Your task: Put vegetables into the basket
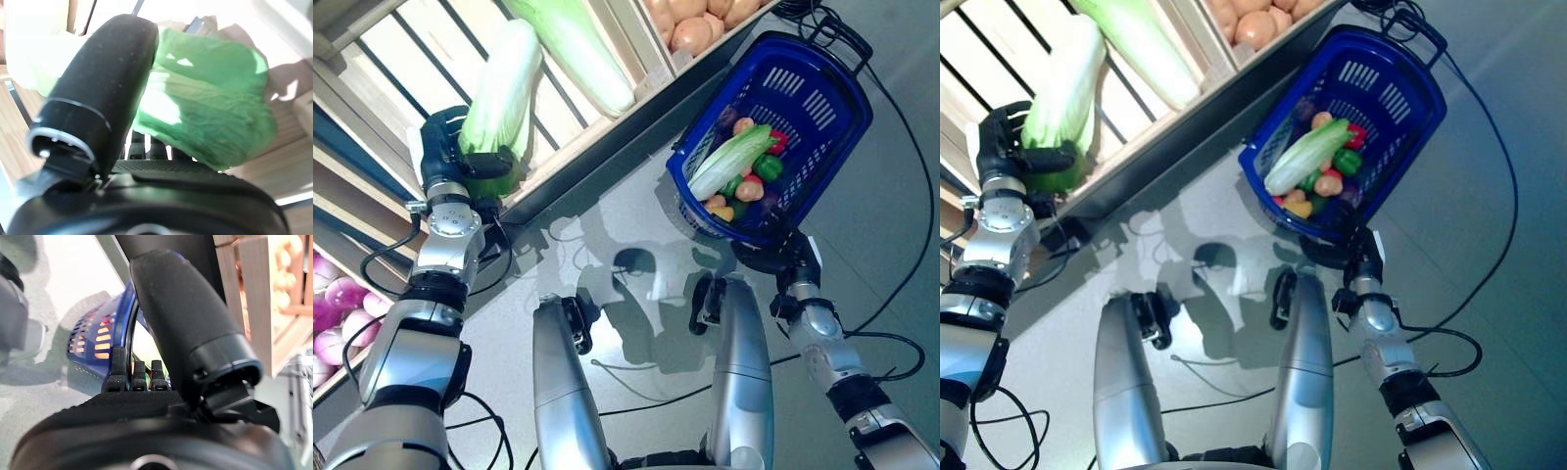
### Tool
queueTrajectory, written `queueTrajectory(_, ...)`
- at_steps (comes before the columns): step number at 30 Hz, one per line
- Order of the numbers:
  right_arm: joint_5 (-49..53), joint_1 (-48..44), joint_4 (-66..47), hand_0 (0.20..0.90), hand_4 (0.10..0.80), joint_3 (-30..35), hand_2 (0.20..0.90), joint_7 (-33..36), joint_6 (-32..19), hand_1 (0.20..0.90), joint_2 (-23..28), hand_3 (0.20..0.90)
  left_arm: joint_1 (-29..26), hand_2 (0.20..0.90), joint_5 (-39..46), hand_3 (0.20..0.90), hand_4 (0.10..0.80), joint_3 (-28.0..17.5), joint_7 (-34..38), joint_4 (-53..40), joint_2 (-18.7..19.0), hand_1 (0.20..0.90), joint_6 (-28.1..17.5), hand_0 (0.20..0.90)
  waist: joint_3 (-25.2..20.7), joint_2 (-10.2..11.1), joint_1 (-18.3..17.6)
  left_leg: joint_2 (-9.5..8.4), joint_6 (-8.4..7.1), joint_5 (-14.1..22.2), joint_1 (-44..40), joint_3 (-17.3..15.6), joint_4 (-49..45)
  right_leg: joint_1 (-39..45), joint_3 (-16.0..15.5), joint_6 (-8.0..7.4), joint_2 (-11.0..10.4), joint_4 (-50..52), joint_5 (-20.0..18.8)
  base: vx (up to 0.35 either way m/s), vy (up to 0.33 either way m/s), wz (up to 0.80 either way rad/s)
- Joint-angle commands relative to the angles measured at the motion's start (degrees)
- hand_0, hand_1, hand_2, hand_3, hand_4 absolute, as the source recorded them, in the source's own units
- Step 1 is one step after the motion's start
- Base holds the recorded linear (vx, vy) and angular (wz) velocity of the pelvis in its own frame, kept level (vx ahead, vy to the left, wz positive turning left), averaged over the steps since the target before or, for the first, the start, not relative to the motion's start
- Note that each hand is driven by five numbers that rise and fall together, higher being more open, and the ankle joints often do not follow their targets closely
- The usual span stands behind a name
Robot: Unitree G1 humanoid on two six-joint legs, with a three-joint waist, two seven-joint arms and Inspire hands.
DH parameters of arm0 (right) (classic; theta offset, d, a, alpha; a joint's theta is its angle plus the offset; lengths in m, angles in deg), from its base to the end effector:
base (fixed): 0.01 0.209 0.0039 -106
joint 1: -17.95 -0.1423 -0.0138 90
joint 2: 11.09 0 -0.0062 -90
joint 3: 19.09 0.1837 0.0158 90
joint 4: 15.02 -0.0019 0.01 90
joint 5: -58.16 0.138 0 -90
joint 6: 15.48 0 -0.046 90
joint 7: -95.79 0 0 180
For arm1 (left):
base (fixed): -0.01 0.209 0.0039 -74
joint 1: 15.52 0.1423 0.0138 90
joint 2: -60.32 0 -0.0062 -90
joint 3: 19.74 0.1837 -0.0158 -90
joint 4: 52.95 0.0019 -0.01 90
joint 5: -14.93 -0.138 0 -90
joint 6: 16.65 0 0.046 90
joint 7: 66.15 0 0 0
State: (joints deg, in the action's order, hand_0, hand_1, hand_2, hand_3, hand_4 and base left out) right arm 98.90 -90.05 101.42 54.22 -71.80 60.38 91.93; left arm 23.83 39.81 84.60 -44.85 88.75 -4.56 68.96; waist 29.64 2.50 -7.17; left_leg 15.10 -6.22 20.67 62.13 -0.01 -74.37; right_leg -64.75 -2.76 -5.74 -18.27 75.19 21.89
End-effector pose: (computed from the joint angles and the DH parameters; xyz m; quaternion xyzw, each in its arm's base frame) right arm 0.2562 -0.2194 0.0493 0.0591 0.0050 -0.0770 0.9953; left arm 0.3312 0.2844 0.1747 0.1488 -0.0646 0.2724 0.9484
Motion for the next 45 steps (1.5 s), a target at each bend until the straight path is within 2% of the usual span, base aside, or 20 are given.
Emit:
queueTrajectory(1,0.7,0.2,-3.0,0.9,0.8,4.2,0.9,-0.1,-5.8,0.9,0.0,0.9,4.4,0.3,-0.4,0.3,0.4,0.0,-0.6,3.7,1.5,0.3,0.7,0.3,-4.0,-0.2,0.6,2.35,0.64,3.6,-8.1,-2.1,3.7,8.2,-0.6,-0.88,-0.9,-5.4,-0.9,0.037,-0.001,0.16)
queueTrajectory(9,-0.2,4.3,-3.5,0.9,0.8,4.4,0.9,-1.2,-6.4,0.9,-0.8,0.9,11.4,0.3,1.5,0.3,0.4,-3.5,-4.1,1.8,1.2,0.3,-3.3,0.3,-6.8,-1.4,0.4,2.25,1.15,0.3,-20.7,-5.0,14.7,19.3,-0.6,-0.09,-0.5,-14.0,-2.8,0.106,0.006,-0.05)
queueTrajectory(15,-1.7,9.6,-4.0,0.9,0.8,5.3,0.9,-1.1,-7.8,0.9,-2.8,0.9,19.5,0.3,2.7,0.3,0.4,-7.0,-7.1,-2.8,-0.7,0.3,-6.0,0.3,-10.6,-2.0,0.4,1.01,1.86,-4.1,-34.1,-8.0,28.0,31.6,-1.4,-0.15,-0.3,-24.5,-6.2,0.142,-0.004,-0.03)
queueTrajectory(16,-2.1,10.4,-4.3,0.9,0.8,5.5,0.9,-1.1,-7.8,0.9,-3.5,0.9,20.7,0.3,2.7,0.3,0.4,-7.7,-7.3,-3.7,-1.4,0.3,-6.6,0.3,-11.5,-2.0,0.5,0.74,2.34,-6.6,-36.5,-9.0,31.8,33.9,-2.0,0.17,-0.1,-28.3,-8.4,0.081,-0.018,-0.06)
queueTrajectory(20,-3.1,13.3,-4.3,0.9,0.8,5.7,0.9,-2.2,-8.4,0.9,-6.3,0.9,23.9,0.3,1.5,0.3,0.4,-8.9,-7.0,-6.1,-4.1,0.3,-8.8,0.3,-14.5,-2.0,0.7,-0.47,1.9,-9.2,-44.6,-10.7,40.2,42.6,-3.8,-0.62,0.2,-37.1,-10.4,0.135,-0.009,0.01)
queueTrajectory(25,-3.8,15.5,-5.1,0.9,0.8,5.5,0.9,-3.3,-9.0,0.9,-8.9,0.9,27.4,0.3,0.5,0.3,0.4,-9.8,-6.1,-9.4,-7.9,0.3,-12.2,0.3,-16.9,-2.4,0.9,-1.02,0.99,-12.1,-51.4,-12.7,47.5,50.1,-6.1,-1.53,0.7,-46.0,-13.3,0.124,-0.045,0.01)
queueTrajectory(27,-3.2,16.3,-6.3,0.9,0.8,4.9,0.9,-5.2,-10.2,0.9,-10.6,0.9,30.4,0.3,-0.5,0.3,0.4,-9.2,-5.8,-12.0,-10.9,0.3,-14.7,0.3,-18.6,-2.6,1.4,-2.33,0.75,-15.0,-56.2,-13.5,54.1,55.6,-8.0,-2.23,1.2,-53.4,-16.0,0.104,-0.068,0.04)
queueTrajectory(28,-3.1,16.3,-6.4,0.9,0.8,4.9,0.9,-5.4,-10.2,0.9,-10.8,0.9,30.7,0.3,-0.5,0.3,0.4,-9.2,-5.8,-12.2,-11.1,0.3,-14.9,0.3,-18.6,-2.6,1.4,-2.42,0.74,-15.2,-56.6,-13.5,54.5,56.0,-8.1,-2.28,1.2,-53.9,-16.2,0.112,-0.089,-0.01)
queueTrajectory(29,-2.4,16.7,-6.8,0.9,0.8,4.8,0.9,-5.9,-10.6,0.9,-12.2,0.9,32.7,0.3,-0.9,0.3,0.4,-9.4,-6.2,-13.5,-13.0,0.3,-17.5,0.3,-19.7,-2.7,1.9,-3.45,0.72,-17.3,-59.8,-14.0,60.0,59.7,-9.1,-2.78,1.8,-59.8,-18.4,0.088,-0.07,-0.02)
queueTrajectory(31,-1.5,16.7,-7.4,0.9,0.8,4.8,0.9,-6.8,-9.9,0.9,-13.0,0.9,34.6,0.3,-1.9,0.3,0.4,-9.2,-6.6,-15.5,-14.2,0.3,-19.1,0.3,-20.6,-2.9,2.2,-4.43,0.6,-19.0,-62.8,-14.2,65.0,63.2,-9.7,-3.21,2.7,-64.8,-20.0,0.088,-0.077,0.02)
queueTrajectory(35,3.9,16.9,-8.9,0.9,0.8,3.9,0.9,-15.2,-5.7,0.9,-14.1,0.9,37.0,0.3,-5.6,0.3,0.4,-7.4,-6.5,-20.7,-15.6,0.3,-20.1,0.3,-22.4,-3.0,3.1,-5.8,0.49,-21.0,-65.8,-14.0,70.6,66.6,-10.1,-3.28,4.1,-71.1,-22.7,0.039,-0.073,0.03)
queueTrajectory(36,6.4,16.9,-9.4,0.9,0.8,3.8,0.9,-19.4,-4.4,0.9,-14.5,0.9,37.6,0.3,-6.3,0.3,0.4,-6.9,-6.7,-22.2,-15.9,0.3,-20.1,0.3,-22.7,-3.0,3.3,-6.0,0.55,-21.2,-66.5,-14.1,71.7,67.4,-10.4,-3.33,4.4,-72.4,-23.2,0.021,-0.061,0.0)
queueTrajectory(39,11.0,17.1,-11.6,0.9,0.8,2.9,0.9,-25.4,-2.8,0.9,-15.5,0.9,39.1,0.3,-8.4,0.3,0.4,-5.0,-7.5,-27.2,-17.1,0.3,-19.4,0.3,-23.7,-2.6,4.5,-6.6,0.74,-21.7,-68.6,-13.7,75.1,69.8,-11.8,-3.64,4.9,-75.3,-24.4,0.04,-0.092,0.12)
queueTrajectory(45,18.0,14.8,-14.1,0.9,0.8,2.4,0.9,-31.4,-2.1,0.9,-16.8,0.9,39.3,0.3,-14.6,0.3,0.4,-0.5,-9.6,-33.3,-17.8,0.3,-17.9,0.3,-25.1,-1.9,6.7,-7.53,0.82,-22.0,-70.5,-12.4,79.4,72.6,-14.0,-4.13,5.8,-79.4,-26.0,0.026,-0.065,0.11)
